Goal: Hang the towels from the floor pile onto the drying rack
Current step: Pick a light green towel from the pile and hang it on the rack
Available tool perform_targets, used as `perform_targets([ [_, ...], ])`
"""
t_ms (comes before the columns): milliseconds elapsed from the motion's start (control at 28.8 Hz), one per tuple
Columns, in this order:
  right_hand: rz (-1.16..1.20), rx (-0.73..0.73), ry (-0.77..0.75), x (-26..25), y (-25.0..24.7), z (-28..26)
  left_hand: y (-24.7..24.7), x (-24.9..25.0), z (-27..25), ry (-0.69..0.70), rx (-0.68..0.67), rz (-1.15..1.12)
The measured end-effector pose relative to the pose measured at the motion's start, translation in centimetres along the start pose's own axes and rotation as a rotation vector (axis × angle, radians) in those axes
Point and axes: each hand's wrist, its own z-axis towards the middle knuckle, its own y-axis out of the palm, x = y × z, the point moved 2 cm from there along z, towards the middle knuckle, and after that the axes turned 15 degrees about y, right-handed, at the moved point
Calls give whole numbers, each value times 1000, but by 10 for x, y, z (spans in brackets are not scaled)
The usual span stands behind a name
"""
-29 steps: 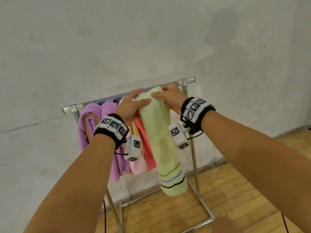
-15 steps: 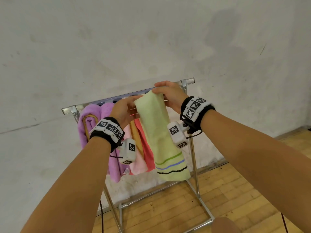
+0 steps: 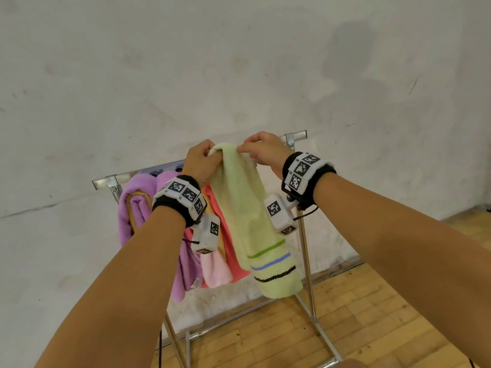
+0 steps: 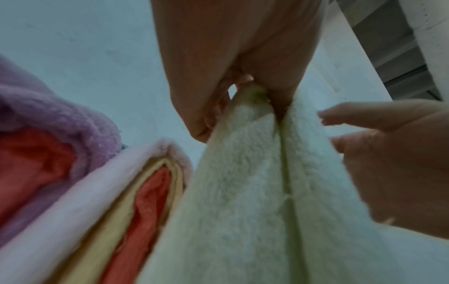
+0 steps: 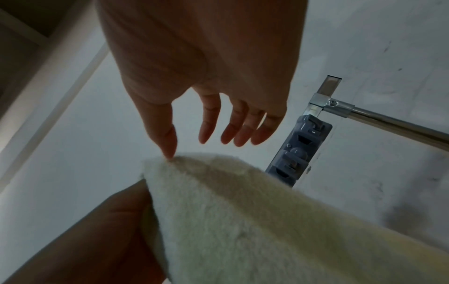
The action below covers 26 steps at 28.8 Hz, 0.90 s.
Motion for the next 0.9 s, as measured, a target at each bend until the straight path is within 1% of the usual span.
perform_targets([
  [104,-56,-127,-24,-2,3,2,2,-6,11,-26,32,46],
  [174,-184,-167,-8,-1,10,5,2,-11,19,-34,38,63],
  [208,-261,-165,-17,0,13,8,3,-12,22,-28,36,73],
  [243,-326,-137,-40,1,17,12,3,-14,25,-17,36,87],
  [312,-401,-35,-97,2,22,21,2,-17,31,10,33,142],
  [451,-417,126,-191,-2,23,34,-5,-24,40,49,26,363],
  [521,-462,190,-253,-6,21,39,-6,-30,43,71,6,451],
  [625,-560,251,-323,-11,21,51,-2,-42,47,77,-15,499],
  [729,-635,306,-373,-16,22,66,4,-50,53,67,-2,536],
  [903,-673,339,-370,-18,25,85,7,-56,66,29,12,594],
])
